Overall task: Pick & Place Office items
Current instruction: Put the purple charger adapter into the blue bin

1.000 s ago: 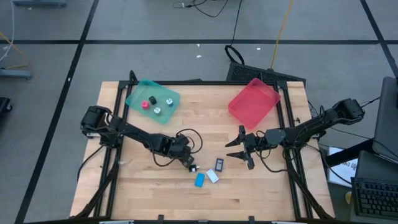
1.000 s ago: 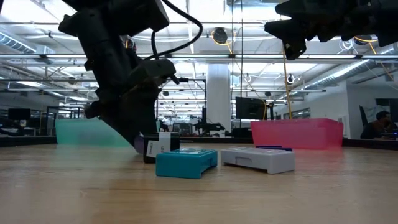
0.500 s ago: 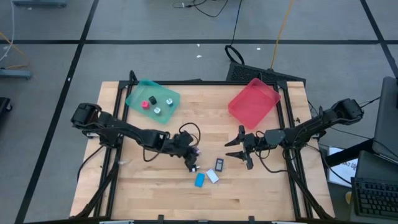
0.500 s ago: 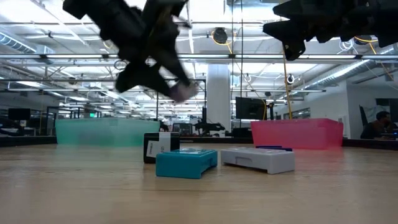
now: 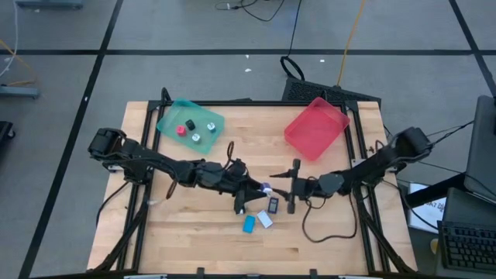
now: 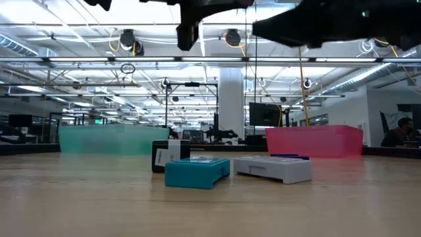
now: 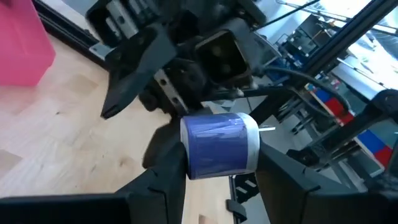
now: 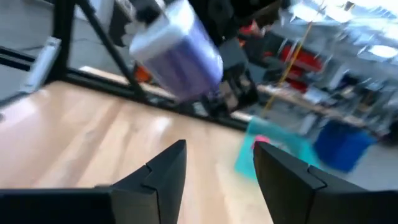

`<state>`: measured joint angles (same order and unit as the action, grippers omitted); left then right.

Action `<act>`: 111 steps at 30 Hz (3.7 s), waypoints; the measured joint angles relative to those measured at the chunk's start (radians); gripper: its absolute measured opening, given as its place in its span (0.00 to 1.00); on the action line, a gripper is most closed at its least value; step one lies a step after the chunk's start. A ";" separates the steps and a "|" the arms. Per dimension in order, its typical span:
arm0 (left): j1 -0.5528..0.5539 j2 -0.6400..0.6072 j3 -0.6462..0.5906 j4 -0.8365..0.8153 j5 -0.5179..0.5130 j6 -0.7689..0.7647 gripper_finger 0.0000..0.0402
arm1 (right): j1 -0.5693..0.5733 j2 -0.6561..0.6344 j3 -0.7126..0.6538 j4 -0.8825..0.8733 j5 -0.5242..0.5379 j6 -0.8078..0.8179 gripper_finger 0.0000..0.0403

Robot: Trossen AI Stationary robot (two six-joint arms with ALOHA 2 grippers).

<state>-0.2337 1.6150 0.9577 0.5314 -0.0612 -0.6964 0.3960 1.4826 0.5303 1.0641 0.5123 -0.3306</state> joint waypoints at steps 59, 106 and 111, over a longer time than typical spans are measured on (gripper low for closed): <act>-0.003 0.001 0.000 -0.042 0.113 0.449 0.63 | 0.053 -0.243 0.116 -0.802 -0.491 0.633 0.29; -0.089 0.080 0.001 0.025 -0.209 0.649 0.51 | -0.036 -0.139 0.117 -0.466 -0.347 0.394 0.29; -0.087 0.080 0.001 0.072 -0.210 0.654 0.58 | -0.036 -0.136 0.116 -0.468 -0.347 0.394 0.29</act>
<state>-0.3202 1.6951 0.9585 0.6032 -0.2714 -0.0428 0.3599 1.3464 0.6468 0.5956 0.1653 0.0629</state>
